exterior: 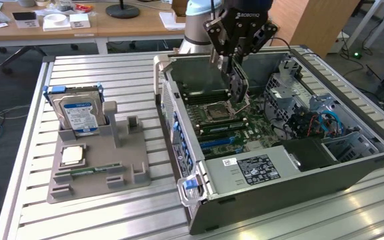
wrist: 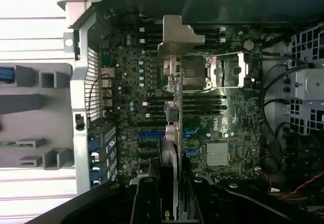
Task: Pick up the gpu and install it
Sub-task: 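Pick up the gpu and move the gpu toward the slot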
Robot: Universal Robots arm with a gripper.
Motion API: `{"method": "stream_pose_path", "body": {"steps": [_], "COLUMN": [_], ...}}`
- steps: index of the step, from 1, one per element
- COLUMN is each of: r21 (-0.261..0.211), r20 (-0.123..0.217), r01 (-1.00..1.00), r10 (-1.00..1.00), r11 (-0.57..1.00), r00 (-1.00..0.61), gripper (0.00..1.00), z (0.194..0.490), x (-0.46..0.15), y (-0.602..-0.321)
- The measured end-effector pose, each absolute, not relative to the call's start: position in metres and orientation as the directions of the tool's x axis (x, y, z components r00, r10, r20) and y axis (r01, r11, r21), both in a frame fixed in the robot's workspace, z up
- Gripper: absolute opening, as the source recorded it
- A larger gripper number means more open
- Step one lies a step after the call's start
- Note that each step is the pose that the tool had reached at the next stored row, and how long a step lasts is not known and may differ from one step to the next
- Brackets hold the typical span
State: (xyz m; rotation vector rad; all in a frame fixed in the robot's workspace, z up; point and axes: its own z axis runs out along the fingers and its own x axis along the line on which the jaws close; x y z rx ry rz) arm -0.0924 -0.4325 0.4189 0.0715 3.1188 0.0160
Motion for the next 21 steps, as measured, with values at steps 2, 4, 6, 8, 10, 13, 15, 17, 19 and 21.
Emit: {"method": "stream_pose_path", "body": {"steps": [2, 4, 6, 8, 10, 13, 15, 17, 19, 21], "r21": [0.011, 0.011, 0.011, 0.011, 0.011, 0.011, 0.011, 0.011, 0.011, 0.011], "r20": [-0.022, -0.022, -0.022, -0.022, -0.022, -0.022, -0.022, -0.022, -0.022, -0.022], "r01": [0.046, 0.046, 0.046, 0.046, 0.046, 0.046, 0.046, 0.046, 0.046, 0.046], "r10": [0.046, 0.046, 0.046, 0.046, 0.046, 0.046, 0.046, 0.046, 0.046, 0.046], "r11": [0.999, 0.999, 0.999, 0.999, 0.999, 0.999, 0.999, 0.999, 0.999, 0.999], "r00": [-0.999, -0.999, -0.999, -0.999, -0.999, -0.999, -0.999, -0.999, -0.999, -0.999], "gripper": [0.26, 0.26, 0.26, 0.26, 0.26, 0.26, 0.26, 0.26, 0.26, 0.26], "z": [0.419, 0.419, 0.419, 0.419, 0.419, 0.419, 0.419, 0.419, 0.419, 0.419], "x": [-0.083, -0.074, -0.065, -0.056, -0.047, -0.033, -0.024, -0.015, -0.006, 0.003], "y": [-0.432, -0.432, -0.432, -0.432, -0.431, -0.431, -0.431, -0.431, -0.430, -0.430]}}
